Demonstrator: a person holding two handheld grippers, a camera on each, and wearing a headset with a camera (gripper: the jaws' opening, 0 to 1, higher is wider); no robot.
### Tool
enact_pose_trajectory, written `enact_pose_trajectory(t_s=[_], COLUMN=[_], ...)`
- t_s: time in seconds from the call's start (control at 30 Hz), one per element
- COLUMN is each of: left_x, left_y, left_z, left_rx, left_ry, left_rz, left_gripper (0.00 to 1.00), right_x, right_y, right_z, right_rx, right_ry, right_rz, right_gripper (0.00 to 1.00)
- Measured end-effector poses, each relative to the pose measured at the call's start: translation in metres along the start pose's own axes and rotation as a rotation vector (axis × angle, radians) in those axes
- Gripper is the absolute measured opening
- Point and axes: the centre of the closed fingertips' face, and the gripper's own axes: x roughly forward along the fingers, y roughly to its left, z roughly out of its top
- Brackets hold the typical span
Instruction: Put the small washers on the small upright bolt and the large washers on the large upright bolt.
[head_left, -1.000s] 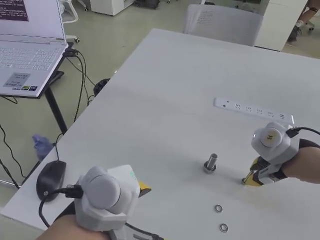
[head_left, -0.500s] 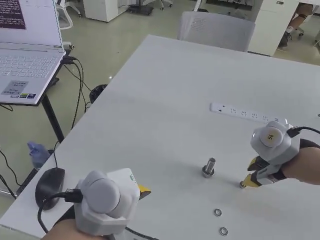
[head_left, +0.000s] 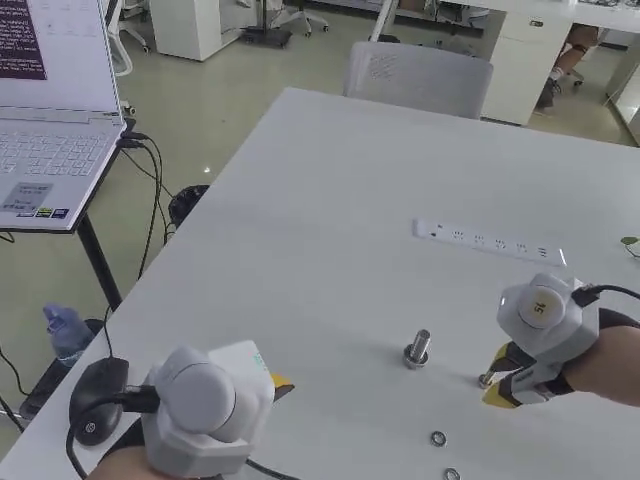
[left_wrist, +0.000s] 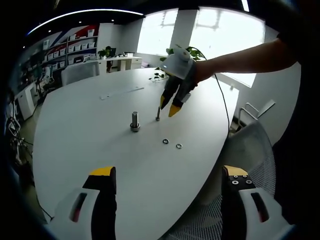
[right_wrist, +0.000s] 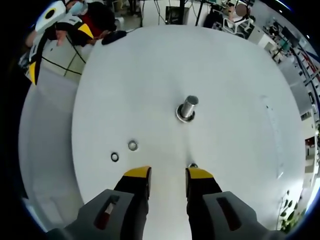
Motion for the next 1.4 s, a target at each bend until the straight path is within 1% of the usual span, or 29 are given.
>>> enact_pose_trajectory(t_s=[0.1, 0.27, 0.33, 0.37, 0.5, 0.53, 0.57, 0.63, 0.73, 0.9, 1.07, 1.27, 1.4], left_x=[-0.001, -0.004, -0.004, -0.005, -0.007, -0.007, -0.007, -0.006, -0.004, -0.002, -0.002, -0.003, -0.003], left_y=[0.001, 0.001, 0.0, 0.001, 0.001, 0.001, 0.002, 0.002, 0.001, -0.002, -0.004, -0.004, -0.004], left_z=[-0.002, -0.009, -0.011, -0.011, -0.01, -0.009, -0.008, -0.007, -0.006, -0.003, -0.006, -0.008, -0.009], left_rx=[0.004, 0.013, 0.015, 0.012, 0.015, 0.019, 0.029, 0.023, 0.03, 0.036, 0.041, 0.045, 0.045], left_ry=[0.006, 0.025, 0.029, 0.03, 0.023, 0.023, 0.014, 0.014, 0.016, 0.012, 0.024, 0.034, 0.037], left_rz=[-0.003, -0.014, -0.015, -0.014, -0.017, -0.018, -0.019, -0.022, -0.025, -0.038, -0.051, -0.062, -0.067], left_gripper=[0.86, 0.85, 0.84, 0.84, 0.84, 0.84, 0.84, 0.85, 0.85, 0.85, 0.85, 0.84, 0.83], right_x=[0.003, 0.011, 0.012, 0.013, 0.019, 0.02, 0.021, 0.023, 0.025, 0.031, 0.041, 0.051, 0.056], right_y=[0.006, 0.027, 0.031, 0.036, 0.05, 0.052, 0.054, 0.059, 0.062, 0.067, 0.065, 0.064, 0.063], right_z=[0.0, 0.003, 0.004, 0.005, 0.006, 0.006, 0.007, 0.008, 0.009, 0.012, 0.013, 0.01, 0.012], right_rx=[0.007, 0.003, -0.003, -0.001, -0.013, -0.013, -0.017, -0.02, -0.026, -0.011, 0.006, 0.011, 0.021], right_ry=[0.0, -0.004, -0.01, -0.015, -0.012, -0.014, -0.017, -0.015, -0.015, -0.02, -0.015, 0.001, -0.007], right_rz=[0.007, 0.026, 0.015, 0.021, 0.034, 0.034, 0.033, 0.04, 0.042, 0.048, 0.037, 0.034, 0.028], right_gripper=[0.29, 0.29, 0.28, 0.28, 0.28, 0.29, 0.3, 0.3, 0.29, 0.29, 0.29, 0.28, 0.28])
